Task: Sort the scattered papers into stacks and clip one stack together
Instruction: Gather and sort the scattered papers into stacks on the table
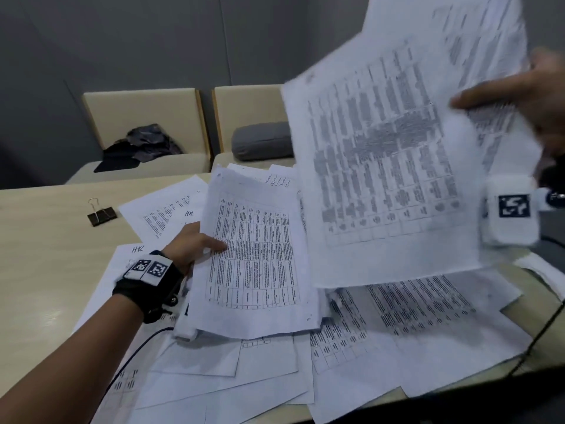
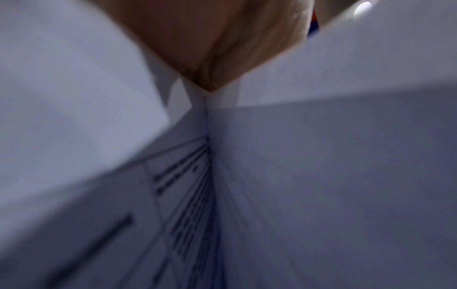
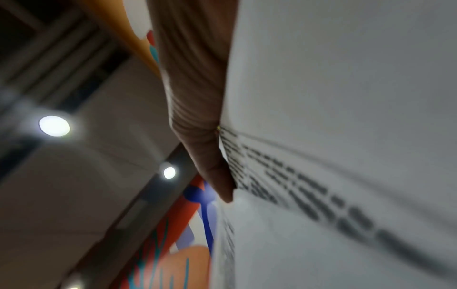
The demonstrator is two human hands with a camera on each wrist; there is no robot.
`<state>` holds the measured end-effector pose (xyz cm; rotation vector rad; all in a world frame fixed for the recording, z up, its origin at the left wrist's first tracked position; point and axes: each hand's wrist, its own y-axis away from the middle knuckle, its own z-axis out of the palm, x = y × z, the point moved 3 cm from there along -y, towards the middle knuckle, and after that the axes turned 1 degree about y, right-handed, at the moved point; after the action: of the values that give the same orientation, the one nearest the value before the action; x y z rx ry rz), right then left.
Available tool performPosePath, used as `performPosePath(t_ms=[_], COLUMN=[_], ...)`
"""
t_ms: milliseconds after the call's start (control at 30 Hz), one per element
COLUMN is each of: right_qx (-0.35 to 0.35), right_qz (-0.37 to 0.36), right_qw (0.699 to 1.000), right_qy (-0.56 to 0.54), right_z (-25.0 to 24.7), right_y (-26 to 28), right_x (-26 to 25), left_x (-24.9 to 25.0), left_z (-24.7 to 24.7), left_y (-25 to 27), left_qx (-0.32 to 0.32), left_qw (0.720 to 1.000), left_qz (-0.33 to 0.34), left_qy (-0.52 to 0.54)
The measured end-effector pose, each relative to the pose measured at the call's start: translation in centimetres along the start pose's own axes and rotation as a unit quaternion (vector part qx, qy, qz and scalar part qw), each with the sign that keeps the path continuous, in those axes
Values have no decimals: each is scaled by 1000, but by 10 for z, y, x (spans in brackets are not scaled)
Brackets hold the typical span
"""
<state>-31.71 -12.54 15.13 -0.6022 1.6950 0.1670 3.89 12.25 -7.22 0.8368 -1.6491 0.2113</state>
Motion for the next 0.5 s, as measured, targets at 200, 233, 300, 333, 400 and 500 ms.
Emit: performPosePath(t_ms=[200, 233, 300, 333, 400, 500], right_qx=[-52, -59, -69, -73, -82, -73], right_qz=[40, 65, 106, 121, 142, 162], right_qw=[997, 995, 990, 988, 985, 983], right_qy=[-47, -53, -62, -63, -58, -45], right_z=[76, 87, 109, 119, 138, 155], right_y=[-3, -4, -3, -2, 4, 12], right_x=[73, 91, 127, 143, 164, 187], left_x=[26, 28, 28, 27, 23, 18], left_z=[20, 22, 25, 27, 33, 40], left_y=[12, 12, 15, 15, 18, 25], left_qx=[-7, -12, -4, 10, 39, 90], left_qw=[987, 979, 971, 971, 972, 981], left_qz=[92, 111, 136, 146, 155, 145], left_qy=[134, 172, 199, 188, 173, 95])
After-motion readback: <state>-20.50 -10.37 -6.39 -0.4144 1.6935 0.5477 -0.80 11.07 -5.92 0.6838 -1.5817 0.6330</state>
